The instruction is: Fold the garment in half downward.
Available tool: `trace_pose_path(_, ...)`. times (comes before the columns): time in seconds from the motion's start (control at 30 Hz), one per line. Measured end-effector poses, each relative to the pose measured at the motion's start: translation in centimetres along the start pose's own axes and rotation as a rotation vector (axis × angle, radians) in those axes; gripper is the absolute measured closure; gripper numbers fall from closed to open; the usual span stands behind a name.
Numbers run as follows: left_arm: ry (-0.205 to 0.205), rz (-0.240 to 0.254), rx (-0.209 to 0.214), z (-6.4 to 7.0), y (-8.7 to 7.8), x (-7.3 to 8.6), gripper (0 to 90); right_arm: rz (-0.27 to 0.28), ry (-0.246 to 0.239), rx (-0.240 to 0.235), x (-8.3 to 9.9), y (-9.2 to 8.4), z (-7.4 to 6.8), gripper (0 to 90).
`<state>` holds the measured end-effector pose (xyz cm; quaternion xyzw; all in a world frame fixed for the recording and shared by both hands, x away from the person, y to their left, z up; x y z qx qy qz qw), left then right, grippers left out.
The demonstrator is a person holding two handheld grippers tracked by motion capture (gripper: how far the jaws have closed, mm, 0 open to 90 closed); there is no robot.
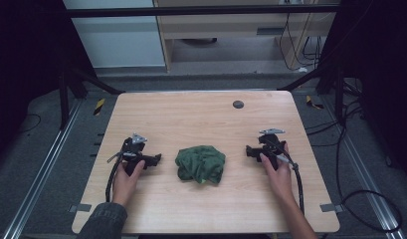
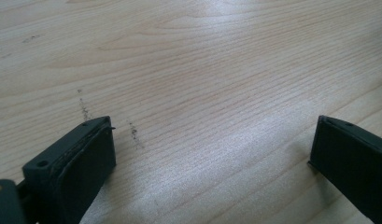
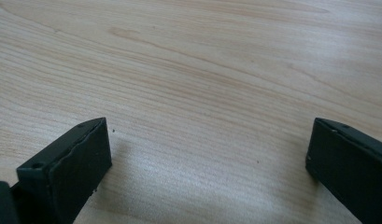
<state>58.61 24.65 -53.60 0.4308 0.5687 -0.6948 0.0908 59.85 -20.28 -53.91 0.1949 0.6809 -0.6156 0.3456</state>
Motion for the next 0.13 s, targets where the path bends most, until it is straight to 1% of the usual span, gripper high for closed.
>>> trace_pose_path(0.03,-0.003,0.001,-0.002,0.00,-0.01,0.02,0.0,0.001,0.008,0.019,0.12,-0.10,-0.07,0.3)
trace_pose_path(0.13,-0.007,0.001,-0.002,0.04,-0.02,0.03,0.0,0.000,0.014,0.020,0.13,-0.12,-0.12,0.4)
Point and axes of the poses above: each handheld gripper's, and its own axes: y roughly forward along the jaws, x roughly out of its underside, z roughly to its right, the point moved 4 cm from there along y, roughly forward along the jaws, and after that the axes turned 1 degree about -z, right-handed, at the moved point
